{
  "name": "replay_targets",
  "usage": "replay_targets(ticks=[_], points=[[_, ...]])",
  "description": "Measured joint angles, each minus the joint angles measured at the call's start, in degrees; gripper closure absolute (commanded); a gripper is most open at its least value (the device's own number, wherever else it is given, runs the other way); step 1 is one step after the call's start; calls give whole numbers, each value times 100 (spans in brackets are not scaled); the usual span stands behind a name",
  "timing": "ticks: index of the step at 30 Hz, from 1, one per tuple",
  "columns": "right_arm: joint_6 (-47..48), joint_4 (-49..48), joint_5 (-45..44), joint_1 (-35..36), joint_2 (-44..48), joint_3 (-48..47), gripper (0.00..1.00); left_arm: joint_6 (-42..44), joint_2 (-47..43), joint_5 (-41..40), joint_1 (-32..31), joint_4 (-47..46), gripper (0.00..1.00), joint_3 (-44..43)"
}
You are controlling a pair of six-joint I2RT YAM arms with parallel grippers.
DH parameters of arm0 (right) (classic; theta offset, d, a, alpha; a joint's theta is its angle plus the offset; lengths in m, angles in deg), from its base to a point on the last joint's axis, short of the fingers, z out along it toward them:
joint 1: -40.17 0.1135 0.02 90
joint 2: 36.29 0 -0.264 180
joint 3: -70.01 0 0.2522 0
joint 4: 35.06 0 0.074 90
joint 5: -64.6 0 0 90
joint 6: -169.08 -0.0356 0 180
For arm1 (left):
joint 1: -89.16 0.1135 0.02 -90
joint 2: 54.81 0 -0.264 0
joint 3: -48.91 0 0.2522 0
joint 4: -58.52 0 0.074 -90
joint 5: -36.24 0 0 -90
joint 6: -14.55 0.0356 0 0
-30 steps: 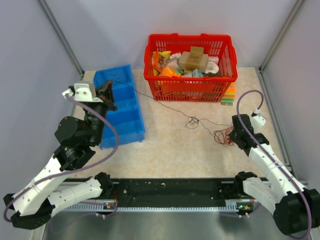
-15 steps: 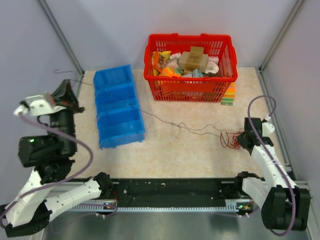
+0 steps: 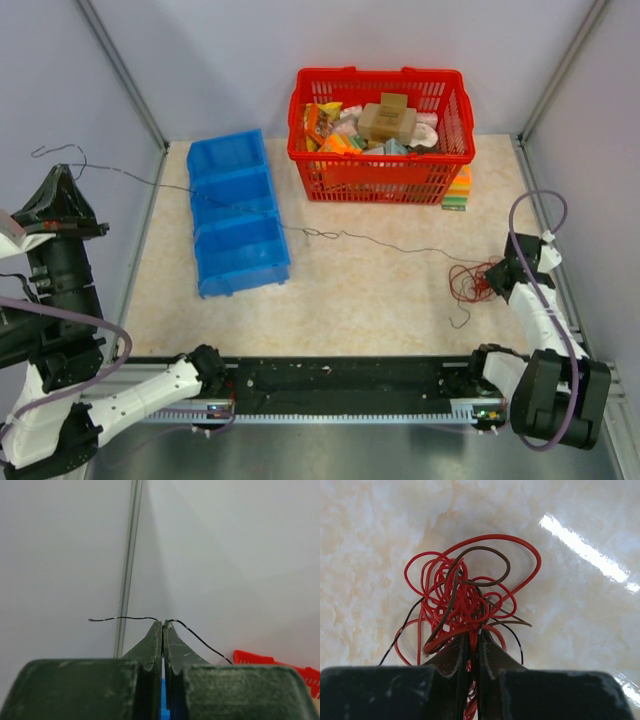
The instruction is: Untangle the cables
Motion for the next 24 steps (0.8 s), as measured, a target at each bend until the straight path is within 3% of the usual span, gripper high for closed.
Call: replay_targets(ticks=[4,14,24], points=[[210,-96,33,-129,90,0,100,269,129,-111,0,72,100,-179],[463,-219,96,-520,-234,-7,100,2575,647,-879,0,-1530,100,-284],[557,-354,262,-660,-404,-17,100,2240,61,-898,4,-1202,100,-839]])
